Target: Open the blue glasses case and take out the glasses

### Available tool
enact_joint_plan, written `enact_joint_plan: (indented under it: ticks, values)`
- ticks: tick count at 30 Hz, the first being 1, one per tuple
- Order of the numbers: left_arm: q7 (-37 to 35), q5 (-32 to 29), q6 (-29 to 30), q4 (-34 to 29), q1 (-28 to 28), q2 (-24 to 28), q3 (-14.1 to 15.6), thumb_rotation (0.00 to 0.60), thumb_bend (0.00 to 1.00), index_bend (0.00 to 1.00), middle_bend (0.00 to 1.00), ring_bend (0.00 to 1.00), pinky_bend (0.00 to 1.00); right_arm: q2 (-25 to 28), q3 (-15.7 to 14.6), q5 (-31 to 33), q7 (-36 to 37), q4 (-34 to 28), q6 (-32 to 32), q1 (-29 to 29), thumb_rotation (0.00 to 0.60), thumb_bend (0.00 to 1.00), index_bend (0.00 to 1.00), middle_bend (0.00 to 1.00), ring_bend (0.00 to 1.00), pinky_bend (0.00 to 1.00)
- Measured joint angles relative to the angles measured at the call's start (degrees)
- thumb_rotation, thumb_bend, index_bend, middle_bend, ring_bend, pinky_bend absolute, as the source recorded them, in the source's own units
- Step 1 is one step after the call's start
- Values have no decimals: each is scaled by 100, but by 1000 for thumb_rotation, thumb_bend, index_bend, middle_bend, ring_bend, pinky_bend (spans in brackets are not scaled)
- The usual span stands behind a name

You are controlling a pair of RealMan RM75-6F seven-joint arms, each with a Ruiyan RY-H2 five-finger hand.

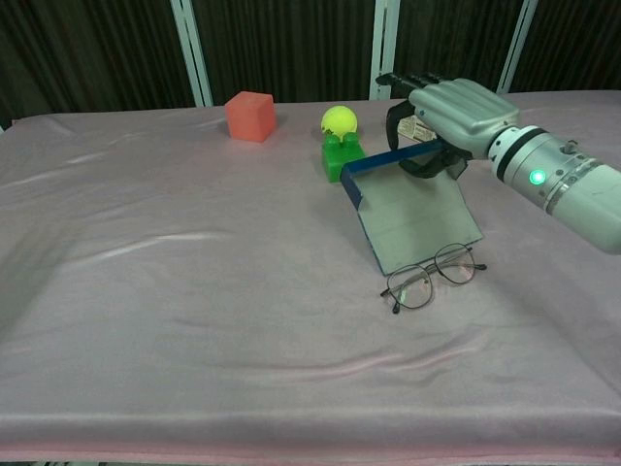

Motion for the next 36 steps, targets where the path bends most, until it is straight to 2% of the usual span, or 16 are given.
enact_joint_plan:
  ticks: [3,7,8,11,14,16,21,25,29,33,36]
  values:
    - [12,-6,-18,0,-7,-5,1,600,438,2,24,0,2,-26,171,237,-67,329,-188,47,600,487,624,115,58,0]
    - [34,-15,-64,0,-26,-14,6,600,437,1,25,0,2,2,306,526,-55,549,-646,84,600,459,162,59,23,0]
    - [47,-20,-78,-1,-32,-19,7,600,437,1,24,0,2,40,328,585,-32,548,-821,89,600,445,84,35,10,0]
    - [80,-32,-112,-3,-45,-34,11,600,437,1,24,0,2,246,331,677,31,385,-1179,81,600,416,19,2,0,0]
    - [102,-32,-130,-7,-54,-45,19,600,436,2,25,0,2,473,278,671,61,-11,-1266,41,600,413,34,0,0,0]
    - [105,-28,-121,-8,-53,-46,20,600,437,1,25,0,2,640,229,637,79,-327,-1269,4,600,413,97,0,0,0]
    - [82,-20,-88,-10,-40,-36,21,600,438,1,25,0,2,1243,14,439,0,-1479,-1181,-143,600,413,151,0,0,0]
    - [64,6,-69,-4,-34,-32,28,600,435,1,25,0,2,1764,-206,206,-83,-2467,-1100,-256,600,414,339,0,0,0]
    - [60,28,-53,-8,-28,-29,39,600,436,2,25,0,2,2298,-583,-305,-198,-3264,-1002,-344,600,419,486,0,0,0]
    - [38,54,-15,-9,-11,-20,48,600,437,2,25,0,3,2431,-940,-713,-477,-3486,-884,-433,600,420,557,0,0,0]
    - [27,68,-13,-4,-9,-17,54,600,438,1,25,0,3,2398,-1078,-809,-572,-3450,-867,-481,600,422,575,0,0,0]
